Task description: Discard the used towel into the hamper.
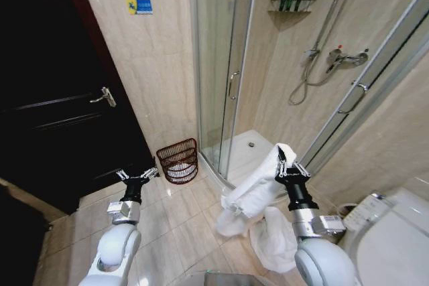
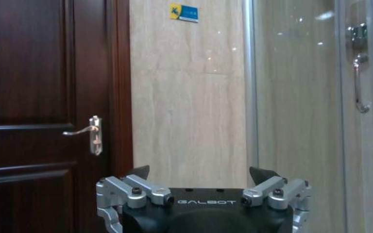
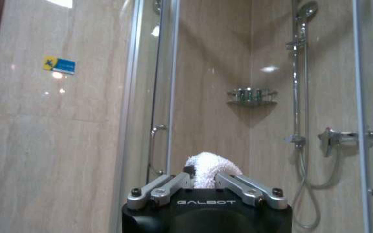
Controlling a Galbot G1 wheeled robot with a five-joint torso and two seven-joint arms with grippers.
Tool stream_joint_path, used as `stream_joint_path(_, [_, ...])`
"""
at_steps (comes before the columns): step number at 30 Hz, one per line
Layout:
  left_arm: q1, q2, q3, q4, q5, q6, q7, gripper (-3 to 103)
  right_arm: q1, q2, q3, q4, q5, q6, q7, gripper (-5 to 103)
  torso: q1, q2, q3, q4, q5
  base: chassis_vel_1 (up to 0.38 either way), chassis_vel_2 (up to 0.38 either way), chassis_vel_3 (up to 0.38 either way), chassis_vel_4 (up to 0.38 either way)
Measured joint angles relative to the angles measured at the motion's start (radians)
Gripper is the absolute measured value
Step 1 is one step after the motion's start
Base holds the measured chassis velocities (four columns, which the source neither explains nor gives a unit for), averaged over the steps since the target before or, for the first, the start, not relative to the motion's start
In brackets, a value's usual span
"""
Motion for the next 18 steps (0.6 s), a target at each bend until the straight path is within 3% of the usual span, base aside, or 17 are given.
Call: stream_joint_path(18, [0.004, -0.018, -0.001, -0.006, 0.021, -0.001, -0.007, 100, 0.03, -0.013, -0.006, -0.017, 0.01, 0.0, -0.001, 3, 0.0, 0.0, 0.0, 0.0, -0.0001, 0.062, 0.065, 0.055, 0.06])
